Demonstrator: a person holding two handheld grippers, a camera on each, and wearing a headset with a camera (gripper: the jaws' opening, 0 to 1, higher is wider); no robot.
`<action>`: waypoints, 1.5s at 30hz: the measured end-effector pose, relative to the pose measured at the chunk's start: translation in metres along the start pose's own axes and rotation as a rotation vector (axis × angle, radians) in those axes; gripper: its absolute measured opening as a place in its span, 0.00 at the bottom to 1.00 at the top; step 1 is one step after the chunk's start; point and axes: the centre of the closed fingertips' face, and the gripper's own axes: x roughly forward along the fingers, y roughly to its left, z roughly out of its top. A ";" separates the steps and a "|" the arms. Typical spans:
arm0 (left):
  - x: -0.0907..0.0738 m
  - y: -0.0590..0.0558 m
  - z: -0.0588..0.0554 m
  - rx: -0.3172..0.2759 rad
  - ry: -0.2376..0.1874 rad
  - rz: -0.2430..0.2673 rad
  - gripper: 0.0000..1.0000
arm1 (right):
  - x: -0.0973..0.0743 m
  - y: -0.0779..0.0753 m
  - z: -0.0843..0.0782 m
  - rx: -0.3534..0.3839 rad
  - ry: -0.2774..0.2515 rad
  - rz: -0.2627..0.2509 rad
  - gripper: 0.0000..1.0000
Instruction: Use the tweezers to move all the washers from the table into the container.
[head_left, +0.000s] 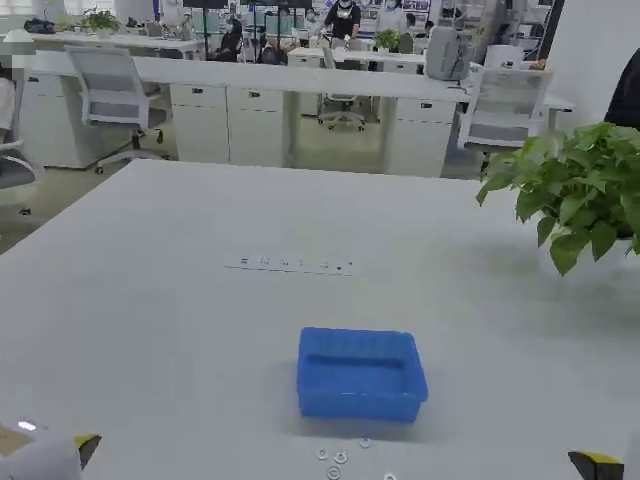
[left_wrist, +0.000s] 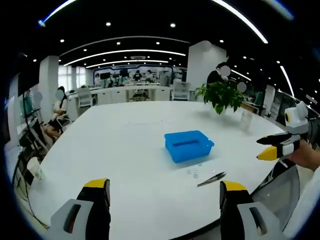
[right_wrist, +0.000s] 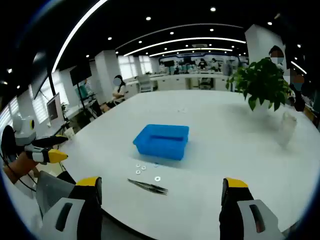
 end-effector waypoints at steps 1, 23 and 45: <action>0.000 0.001 0.000 0.004 0.003 0.001 0.93 | 0.001 0.000 0.000 0.002 0.001 -0.002 0.96; 0.004 0.001 -0.003 0.025 0.015 -0.018 0.91 | 0.001 0.002 -0.006 0.003 0.023 -0.009 0.96; 0.026 -0.020 0.001 0.114 0.029 -0.113 0.81 | 0.006 -0.004 -0.006 -0.015 0.038 -0.029 0.93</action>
